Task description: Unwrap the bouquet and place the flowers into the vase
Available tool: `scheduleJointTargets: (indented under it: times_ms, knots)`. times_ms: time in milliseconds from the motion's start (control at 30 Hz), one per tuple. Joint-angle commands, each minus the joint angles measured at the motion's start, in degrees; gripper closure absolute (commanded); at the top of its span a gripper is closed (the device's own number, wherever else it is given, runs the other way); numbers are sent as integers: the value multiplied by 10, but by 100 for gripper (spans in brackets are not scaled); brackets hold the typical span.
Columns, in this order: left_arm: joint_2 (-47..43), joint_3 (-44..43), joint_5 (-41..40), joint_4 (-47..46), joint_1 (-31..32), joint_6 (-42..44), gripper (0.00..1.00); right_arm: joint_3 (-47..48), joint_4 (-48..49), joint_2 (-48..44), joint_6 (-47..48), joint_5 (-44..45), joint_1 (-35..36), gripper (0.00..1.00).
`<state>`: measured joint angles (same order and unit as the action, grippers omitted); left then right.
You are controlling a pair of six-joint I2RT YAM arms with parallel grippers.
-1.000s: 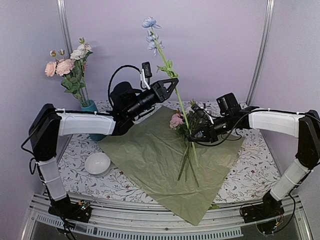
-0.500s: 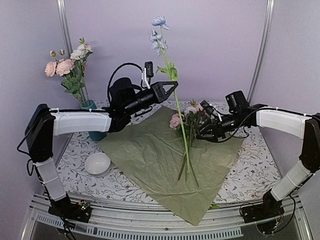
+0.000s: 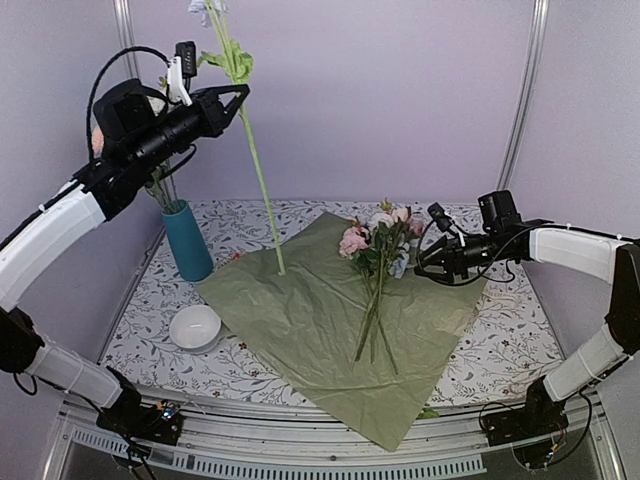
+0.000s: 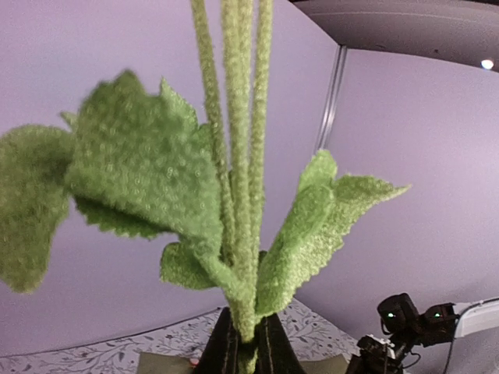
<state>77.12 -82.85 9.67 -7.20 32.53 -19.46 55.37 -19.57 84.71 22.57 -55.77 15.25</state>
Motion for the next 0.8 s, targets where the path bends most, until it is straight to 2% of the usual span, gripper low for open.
scheduleJointTargets:
  times_ms: [0, 233, 567, 767]
  knots:
    - [-14, -52, -59, 98, -73, 76, 100, -26, 43, -16, 18, 25, 0, 39]
    - [26, -146, -84, 112, -176, 107, 100, -26, 41, -31, 16, 37, 0, 37]
    - [93, -241, -173, 114, -233, 180, 100, -24, 29, -32, 34, 48, 0, 36]
    - [122, -261, -177, 96, -266, 187, 100, -22, 26, -26, 37, 51, 0, 36]
